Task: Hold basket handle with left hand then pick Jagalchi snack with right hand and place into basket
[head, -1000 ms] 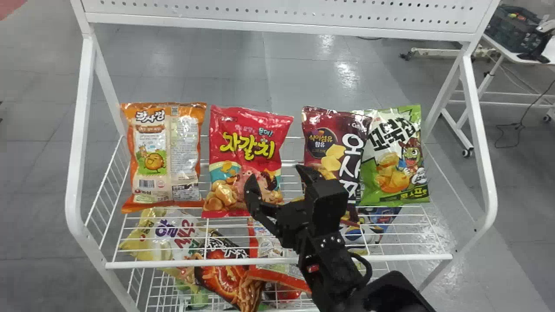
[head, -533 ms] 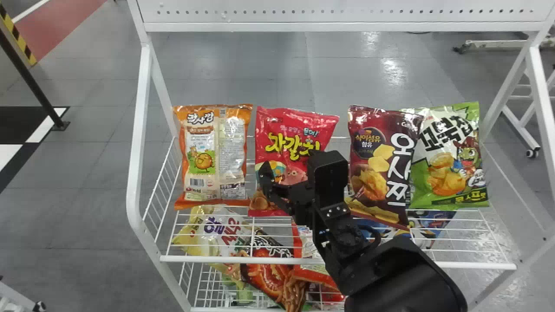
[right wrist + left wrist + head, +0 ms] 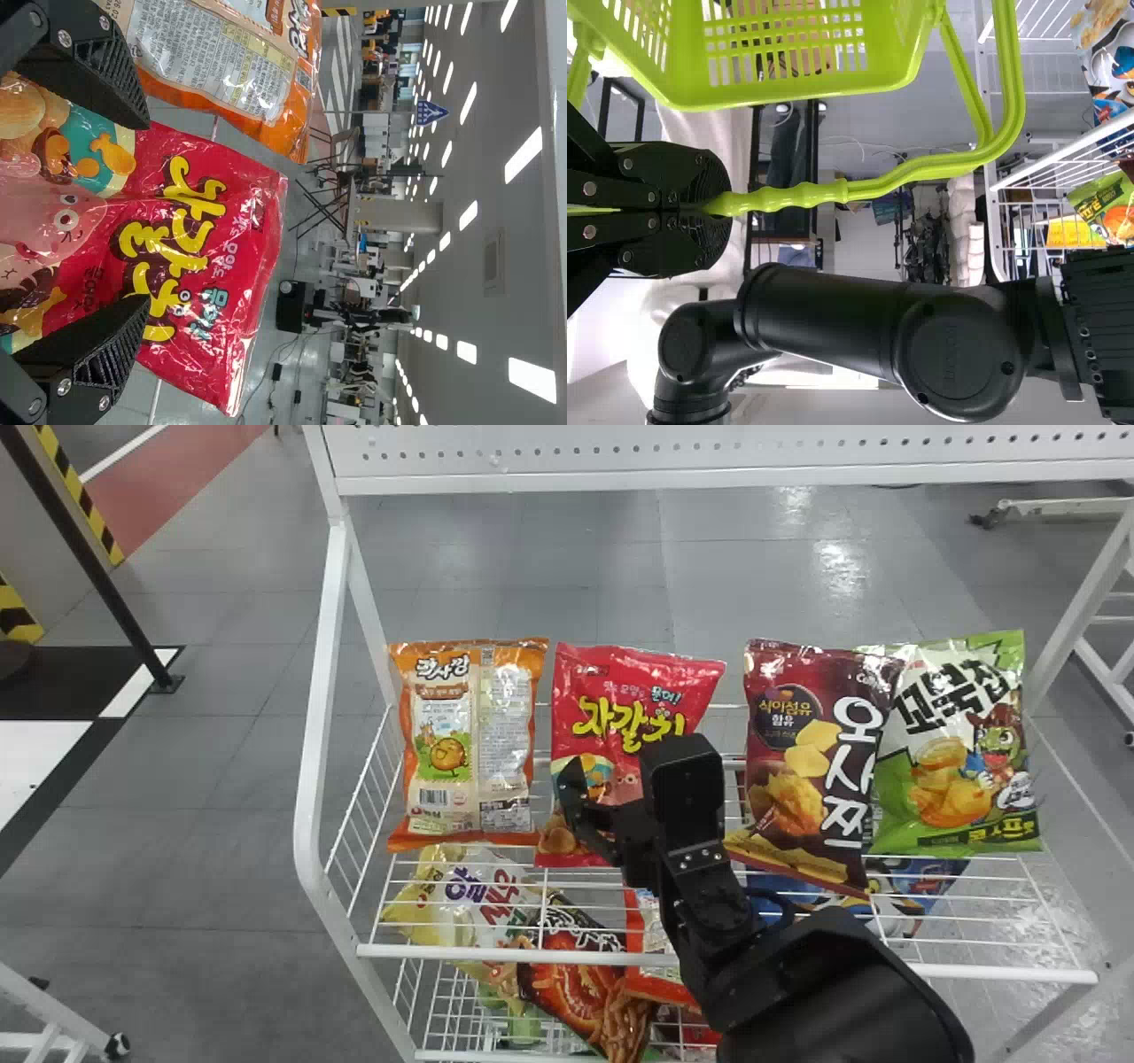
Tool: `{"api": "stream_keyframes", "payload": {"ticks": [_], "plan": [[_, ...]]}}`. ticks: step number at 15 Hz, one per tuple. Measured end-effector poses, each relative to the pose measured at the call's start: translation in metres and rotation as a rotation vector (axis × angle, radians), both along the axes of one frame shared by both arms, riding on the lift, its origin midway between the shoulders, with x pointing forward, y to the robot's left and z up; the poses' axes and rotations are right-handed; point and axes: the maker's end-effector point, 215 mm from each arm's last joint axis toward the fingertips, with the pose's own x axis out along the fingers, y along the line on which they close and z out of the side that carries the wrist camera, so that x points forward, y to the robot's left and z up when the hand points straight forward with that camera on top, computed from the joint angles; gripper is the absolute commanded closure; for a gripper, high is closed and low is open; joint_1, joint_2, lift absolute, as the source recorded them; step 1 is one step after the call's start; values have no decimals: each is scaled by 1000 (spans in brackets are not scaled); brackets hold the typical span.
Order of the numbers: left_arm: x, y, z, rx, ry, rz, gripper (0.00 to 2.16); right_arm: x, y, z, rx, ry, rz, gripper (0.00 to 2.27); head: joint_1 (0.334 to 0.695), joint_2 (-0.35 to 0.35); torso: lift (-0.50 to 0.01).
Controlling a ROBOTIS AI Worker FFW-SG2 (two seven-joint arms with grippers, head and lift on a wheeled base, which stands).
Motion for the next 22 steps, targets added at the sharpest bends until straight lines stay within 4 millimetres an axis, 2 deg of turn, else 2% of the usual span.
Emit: {"api": "stream_keyframes", "payload": {"ticks": [5,6,8,11,14,22], "plan": [[0,0,0,-8,6,2,1224,9,0,-7,-7,15,-3,194,695,58,-10],[0,0,-1,-9,8,2,1224,11,0,-10,-11,20,-3,343,695,58,-10],[-1,0,-1,-14,11,3,1224,11,2,-18,-15,46,12,788,695,61,-10],[-2,0,-2,-17,18,3,1224,6,4,-37,-22,125,57,1619,695,66,-10],[-3,-1,-3,-22,25,2,1224,2,0,-35,-20,143,50,1774,695,57,-10],[-4,-4,-5,-12,27,-4,1224,-2,-28,6,31,41,-15,1774,695,13,-10]]}}
